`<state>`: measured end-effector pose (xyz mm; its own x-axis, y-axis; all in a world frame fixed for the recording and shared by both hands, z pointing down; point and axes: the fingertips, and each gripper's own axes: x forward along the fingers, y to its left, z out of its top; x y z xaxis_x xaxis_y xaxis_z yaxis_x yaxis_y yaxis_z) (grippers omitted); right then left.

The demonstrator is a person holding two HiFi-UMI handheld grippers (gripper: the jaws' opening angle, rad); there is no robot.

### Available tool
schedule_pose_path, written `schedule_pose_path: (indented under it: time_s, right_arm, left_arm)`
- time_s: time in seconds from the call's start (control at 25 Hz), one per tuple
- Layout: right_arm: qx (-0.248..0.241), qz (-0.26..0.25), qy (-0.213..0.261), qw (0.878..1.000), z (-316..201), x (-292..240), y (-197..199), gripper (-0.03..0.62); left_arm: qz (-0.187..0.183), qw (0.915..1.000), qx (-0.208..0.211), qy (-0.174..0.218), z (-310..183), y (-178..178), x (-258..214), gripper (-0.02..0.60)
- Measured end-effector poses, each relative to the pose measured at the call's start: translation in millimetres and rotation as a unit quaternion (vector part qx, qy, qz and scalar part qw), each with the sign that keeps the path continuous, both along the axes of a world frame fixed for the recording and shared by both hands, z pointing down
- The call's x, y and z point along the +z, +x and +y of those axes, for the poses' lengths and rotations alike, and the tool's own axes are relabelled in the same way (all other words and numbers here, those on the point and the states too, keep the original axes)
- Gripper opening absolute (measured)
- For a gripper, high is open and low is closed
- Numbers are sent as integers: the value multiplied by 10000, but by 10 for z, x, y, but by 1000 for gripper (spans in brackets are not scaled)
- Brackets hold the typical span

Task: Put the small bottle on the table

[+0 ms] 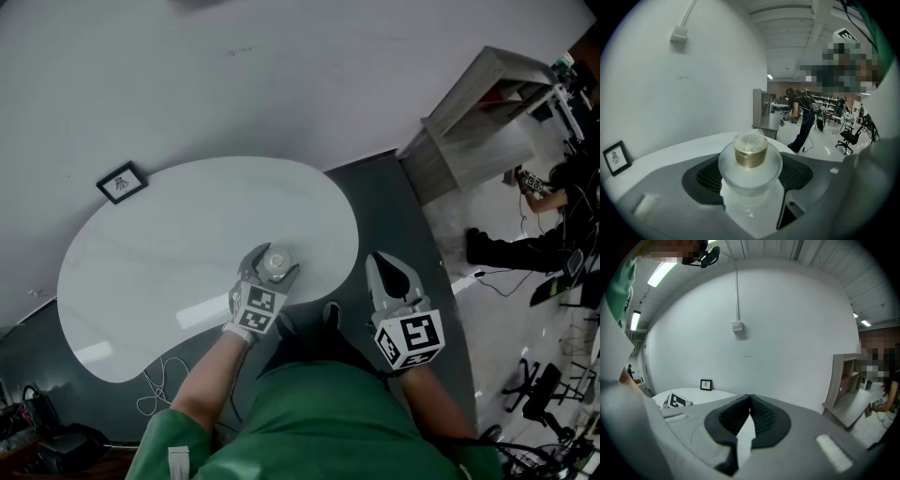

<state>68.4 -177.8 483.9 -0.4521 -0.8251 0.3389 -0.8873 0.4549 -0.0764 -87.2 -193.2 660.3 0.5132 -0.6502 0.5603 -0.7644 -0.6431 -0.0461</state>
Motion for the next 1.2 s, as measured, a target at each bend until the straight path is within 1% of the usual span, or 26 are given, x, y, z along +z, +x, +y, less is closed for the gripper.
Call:
schedule_pose_path:
  time_s: [0.24,0.48,1.2]
  right_arm:
    - [71,80,-147,9998,32,73,-12,3]
    - [115,225,-195,9995,34,102,-4,3]
    - [-57,250,-301,9992,57,182,-149,3]
  left_arm:
    - [0,9999,146,-82,-24,31,164,347]
    - [-176,9994,277,-102,-35,35,355,347]
    - [-202,9991,306,-231,-45,60,548,347]
